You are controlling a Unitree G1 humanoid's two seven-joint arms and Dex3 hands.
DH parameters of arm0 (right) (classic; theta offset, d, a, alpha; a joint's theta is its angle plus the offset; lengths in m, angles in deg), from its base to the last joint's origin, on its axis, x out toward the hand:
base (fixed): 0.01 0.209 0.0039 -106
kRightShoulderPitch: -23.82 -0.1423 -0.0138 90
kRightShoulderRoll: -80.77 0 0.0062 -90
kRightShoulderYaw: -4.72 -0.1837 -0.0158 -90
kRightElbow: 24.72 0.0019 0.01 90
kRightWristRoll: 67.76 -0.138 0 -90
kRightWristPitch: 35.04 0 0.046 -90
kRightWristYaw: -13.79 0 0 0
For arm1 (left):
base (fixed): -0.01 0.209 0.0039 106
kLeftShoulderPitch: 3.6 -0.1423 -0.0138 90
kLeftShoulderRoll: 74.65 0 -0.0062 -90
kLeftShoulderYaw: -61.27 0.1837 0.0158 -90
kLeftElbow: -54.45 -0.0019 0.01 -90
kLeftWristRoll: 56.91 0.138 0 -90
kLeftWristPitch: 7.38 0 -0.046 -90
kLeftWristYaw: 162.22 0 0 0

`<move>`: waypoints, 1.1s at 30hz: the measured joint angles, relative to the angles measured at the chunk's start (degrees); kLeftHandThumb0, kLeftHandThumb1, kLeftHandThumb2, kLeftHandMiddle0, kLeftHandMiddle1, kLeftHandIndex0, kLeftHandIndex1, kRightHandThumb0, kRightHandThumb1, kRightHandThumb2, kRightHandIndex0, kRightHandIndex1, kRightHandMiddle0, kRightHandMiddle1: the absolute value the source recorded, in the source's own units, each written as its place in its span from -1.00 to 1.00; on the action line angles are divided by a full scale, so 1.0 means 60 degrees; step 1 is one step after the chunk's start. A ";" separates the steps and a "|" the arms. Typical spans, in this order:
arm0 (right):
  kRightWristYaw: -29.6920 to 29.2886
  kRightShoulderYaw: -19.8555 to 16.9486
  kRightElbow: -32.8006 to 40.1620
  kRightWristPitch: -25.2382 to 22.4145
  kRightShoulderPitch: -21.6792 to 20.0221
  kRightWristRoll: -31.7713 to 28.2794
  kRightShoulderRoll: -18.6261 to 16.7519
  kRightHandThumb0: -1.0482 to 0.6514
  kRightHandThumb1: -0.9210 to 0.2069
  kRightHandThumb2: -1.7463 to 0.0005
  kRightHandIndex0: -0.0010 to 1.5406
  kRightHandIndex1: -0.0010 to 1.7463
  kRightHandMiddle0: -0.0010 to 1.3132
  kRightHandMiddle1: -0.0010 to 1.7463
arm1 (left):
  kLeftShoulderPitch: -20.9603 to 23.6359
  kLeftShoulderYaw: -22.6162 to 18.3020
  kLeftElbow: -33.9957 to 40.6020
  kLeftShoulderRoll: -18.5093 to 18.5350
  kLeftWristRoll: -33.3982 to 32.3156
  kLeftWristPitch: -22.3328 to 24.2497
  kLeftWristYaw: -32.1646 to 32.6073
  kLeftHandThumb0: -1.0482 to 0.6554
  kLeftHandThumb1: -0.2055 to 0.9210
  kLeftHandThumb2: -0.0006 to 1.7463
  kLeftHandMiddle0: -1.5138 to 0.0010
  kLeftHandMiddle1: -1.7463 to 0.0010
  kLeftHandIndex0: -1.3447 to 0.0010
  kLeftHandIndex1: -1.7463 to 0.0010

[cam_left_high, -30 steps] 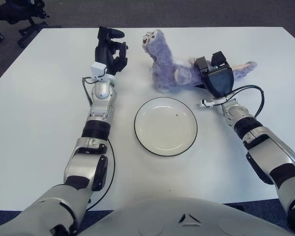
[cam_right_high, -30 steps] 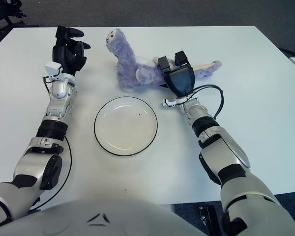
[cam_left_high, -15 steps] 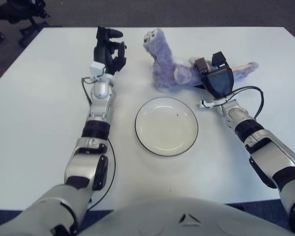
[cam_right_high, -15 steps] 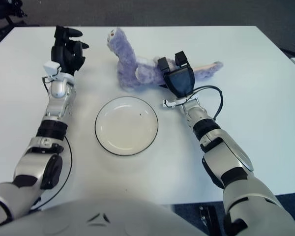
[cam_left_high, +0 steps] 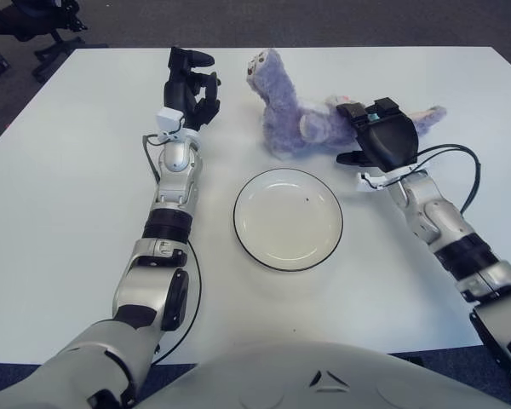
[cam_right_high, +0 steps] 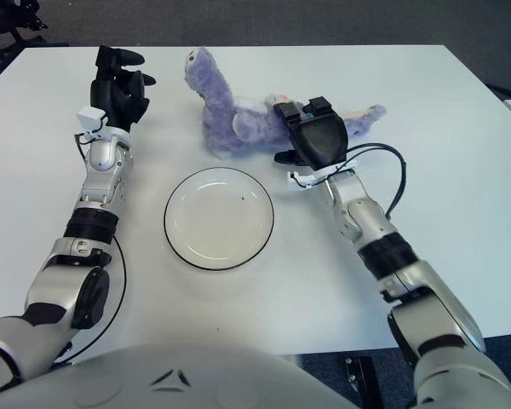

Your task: Put the doll into the plate.

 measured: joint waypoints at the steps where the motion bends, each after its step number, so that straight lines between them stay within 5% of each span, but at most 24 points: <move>1: 0.0413 -0.0176 0.0375 -0.0100 0.0102 -0.0087 0.0089 -0.61 -0.98 0.99 -0.51 -0.98 -0.55 -0.99 | 0.0000 0.0003 0.0006 -0.0019 0.0015 0.0038 0.0015 0.23 0.99 -0.44 0.73 -0.91 0.71 -0.89; 8: 0.2970 -0.1701 0.2702 -0.0482 0.0738 -0.0705 0.0833 -0.64 -0.97 1.00 -0.63 -1.00 -0.64 -1.00 | -0.0001 -0.0030 0.0138 -0.0164 0.0158 0.0448 0.0203 0.23 0.99 -0.46 0.71 -0.89 0.68 -0.87; 15: 0.3744 -0.2964 0.3452 -0.0166 0.1084 -0.1537 0.1083 -0.67 -0.97 1.00 -0.64 -1.00 -0.63 -0.99 | -0.0001 -0.0097 0.0303 -0.0222 0.0231 0.0654 0.0248 0.23 0.98 -0.47 0.69 -0.87 0.66 -0.85; 22: 0.4471 -0.3560 0.3449 -0.0102 0.1088 -0.2644 0.1066 -0.68 -0.97 1.00 -0.64 -1.00 -0.61 -0.99 | 0.0000 -0.0094 0.0320 -0.0365 0.0391 0.0689 0.0253 0.23 0.98 -0.47 0.68 -0.87 0.66 -0.85; 33: 0.4893 -0.3641 0.3100 -0.0418 0.0293 -0.2833 0.0906 -0.60 -0.96 1.00 -0.60 -0.98 -0.51 -0.96 | -0.0002 -0.0100 0.0320 -0.0457 0.0433 0.0692 0.0253 0.23 0.99 -0.48 0.68 -0.86 0.65 -0.85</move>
